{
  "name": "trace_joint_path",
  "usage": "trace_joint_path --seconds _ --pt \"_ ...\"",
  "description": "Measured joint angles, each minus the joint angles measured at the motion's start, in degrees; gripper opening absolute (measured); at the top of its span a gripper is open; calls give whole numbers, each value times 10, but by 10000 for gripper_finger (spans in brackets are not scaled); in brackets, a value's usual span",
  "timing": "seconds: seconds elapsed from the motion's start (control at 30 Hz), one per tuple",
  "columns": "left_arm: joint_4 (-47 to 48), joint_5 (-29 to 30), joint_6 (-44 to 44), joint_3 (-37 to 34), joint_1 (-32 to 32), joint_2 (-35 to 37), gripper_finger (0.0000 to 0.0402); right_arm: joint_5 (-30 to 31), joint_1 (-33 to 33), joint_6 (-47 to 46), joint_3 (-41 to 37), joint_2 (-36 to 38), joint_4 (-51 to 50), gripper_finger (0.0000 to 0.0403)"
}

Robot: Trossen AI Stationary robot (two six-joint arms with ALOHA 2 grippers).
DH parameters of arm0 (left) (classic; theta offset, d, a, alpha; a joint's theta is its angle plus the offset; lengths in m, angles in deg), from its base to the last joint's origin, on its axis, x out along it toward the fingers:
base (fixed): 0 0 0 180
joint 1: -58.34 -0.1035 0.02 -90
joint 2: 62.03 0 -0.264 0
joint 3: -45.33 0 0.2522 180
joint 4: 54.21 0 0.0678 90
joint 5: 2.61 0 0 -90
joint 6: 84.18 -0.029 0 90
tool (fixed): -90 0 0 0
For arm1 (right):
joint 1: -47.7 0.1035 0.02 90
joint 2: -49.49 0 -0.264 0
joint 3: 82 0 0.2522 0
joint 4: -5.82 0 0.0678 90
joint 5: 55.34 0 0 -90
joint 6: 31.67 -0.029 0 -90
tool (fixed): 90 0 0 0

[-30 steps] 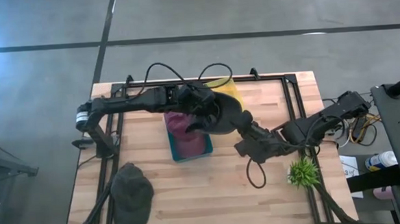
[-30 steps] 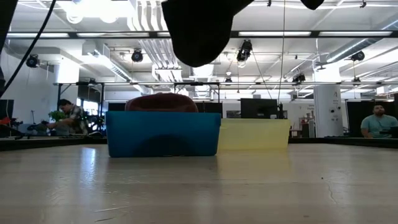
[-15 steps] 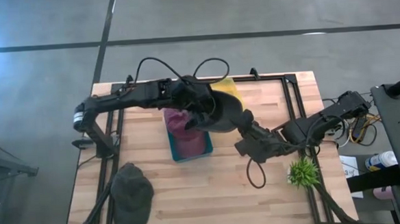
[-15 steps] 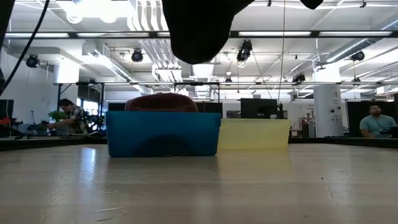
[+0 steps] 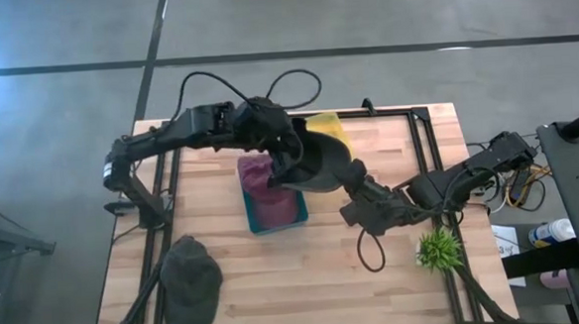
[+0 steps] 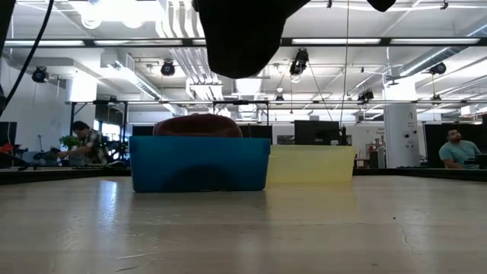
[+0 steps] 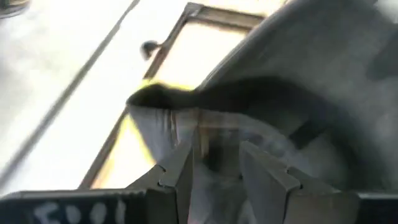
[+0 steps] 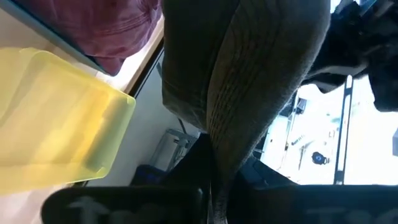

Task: Pick & Place hat
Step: Put the right black cap into the yellow bin

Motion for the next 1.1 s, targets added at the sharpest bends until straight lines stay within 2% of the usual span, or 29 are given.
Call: trace_joint_path --seconds 0.1,0.2,0.33,0.53,0.73,0.87,1.0,1.03,1.1 --pt "-30 -53 19 -32 1 -12 126 -2 -1 19 0 0 20 13" --pt "-48 -66 25 -68 10 -34 126 -3 -1 54 0 0 54 13" --pt "-59 -66 24 -77 16 -41 126 -10 0 74 -1 0 70 13" --pt "-137 -58 25 -71 16 -27 126 -41 -1 69 -1 -1 79 13" --pt "-126 -59 9 -65 17 -19 126 -40 -1 73 0 -7 84 13" --pt "-79 -56 -34 -21 18 -17 126 -42 -1 68 0 -6 89 13" --pt "-44 -55 -29 38 18 -6 126 -39 -1 55 0 -5 90 13" --pt "-41 -54 -30 53 18 -5 126 -54 -2 52 0 -5 85 13" --pt "8 -54 -34 84 18 -1 126 -59 -3 51 -2 -9 81 13"
